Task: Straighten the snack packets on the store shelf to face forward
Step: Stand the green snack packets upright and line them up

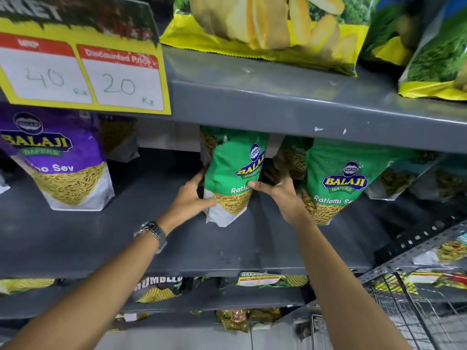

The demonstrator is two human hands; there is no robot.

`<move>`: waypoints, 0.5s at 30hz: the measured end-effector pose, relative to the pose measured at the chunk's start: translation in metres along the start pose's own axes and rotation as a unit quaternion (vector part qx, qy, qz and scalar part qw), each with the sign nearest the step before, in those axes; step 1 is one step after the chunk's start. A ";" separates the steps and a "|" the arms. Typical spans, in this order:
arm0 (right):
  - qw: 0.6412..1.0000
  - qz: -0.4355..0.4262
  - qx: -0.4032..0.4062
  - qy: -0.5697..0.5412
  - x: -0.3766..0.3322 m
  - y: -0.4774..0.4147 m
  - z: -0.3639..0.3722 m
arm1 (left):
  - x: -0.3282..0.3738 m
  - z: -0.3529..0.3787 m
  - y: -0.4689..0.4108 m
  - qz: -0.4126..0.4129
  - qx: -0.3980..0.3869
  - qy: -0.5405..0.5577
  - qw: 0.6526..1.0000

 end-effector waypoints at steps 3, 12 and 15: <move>0.999 0.014 -0.036 -0.002 0.007 0.000 0.006 | -0.001 -0.010 -0.003 -0.016 0.033 -0.009 0.999; 0.999 0.024 -0.024 0.009 0.013 0.002 0.007 | -0.016 -0.001 0.014 0.019 0.097 0.169 0.981; 0.997 0.030 -0.064 -0.012 0.014 -0.002 0.017 | -0.017 0.001 0.012 0.016 0.077 0.189 0.979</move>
Point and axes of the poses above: each hand's wrist, its own y-axis away from the middle knuckle, its own z-axis out of the palm, x = y × z, the point moved 4 cm from there along -y, towards the middle knuckle, and after that the axes turned 13 degrees about -z, right-handed, at the moved point
